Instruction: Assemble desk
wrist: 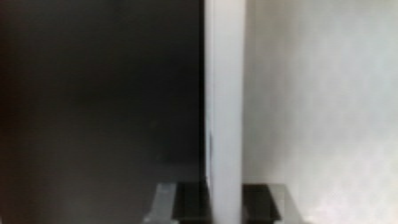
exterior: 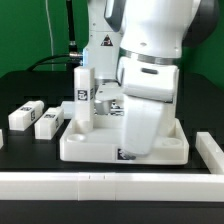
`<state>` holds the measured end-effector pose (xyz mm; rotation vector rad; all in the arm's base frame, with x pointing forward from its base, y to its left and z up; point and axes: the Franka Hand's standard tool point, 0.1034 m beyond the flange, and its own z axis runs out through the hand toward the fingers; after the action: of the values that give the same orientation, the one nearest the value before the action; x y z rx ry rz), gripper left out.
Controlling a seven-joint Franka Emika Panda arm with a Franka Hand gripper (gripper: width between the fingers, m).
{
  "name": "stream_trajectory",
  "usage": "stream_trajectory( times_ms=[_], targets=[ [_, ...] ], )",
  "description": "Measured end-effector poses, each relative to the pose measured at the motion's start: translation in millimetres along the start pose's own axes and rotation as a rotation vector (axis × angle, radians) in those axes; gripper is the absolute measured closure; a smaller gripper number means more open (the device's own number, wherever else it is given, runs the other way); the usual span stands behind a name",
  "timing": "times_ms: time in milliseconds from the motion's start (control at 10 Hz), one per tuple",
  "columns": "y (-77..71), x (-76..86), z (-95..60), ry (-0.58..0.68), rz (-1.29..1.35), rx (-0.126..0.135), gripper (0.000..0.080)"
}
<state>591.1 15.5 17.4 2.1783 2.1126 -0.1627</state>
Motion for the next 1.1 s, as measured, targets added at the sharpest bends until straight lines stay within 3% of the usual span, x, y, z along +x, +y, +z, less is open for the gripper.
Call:
stream_trajectory(
  times_ms=[400, 800, 1100],
  targets=[
    [-1.1, -3.5, 3.9, 0.000, 0.016, 0.001, 0.0737],
    [28.7, 9.3, -0.3, -0.005, 0.008, -0.002, 0.0737],
    [39.1, 15.5, 1.3, -0.007, 0.022, 0.001, 0.0737]
  ],
)
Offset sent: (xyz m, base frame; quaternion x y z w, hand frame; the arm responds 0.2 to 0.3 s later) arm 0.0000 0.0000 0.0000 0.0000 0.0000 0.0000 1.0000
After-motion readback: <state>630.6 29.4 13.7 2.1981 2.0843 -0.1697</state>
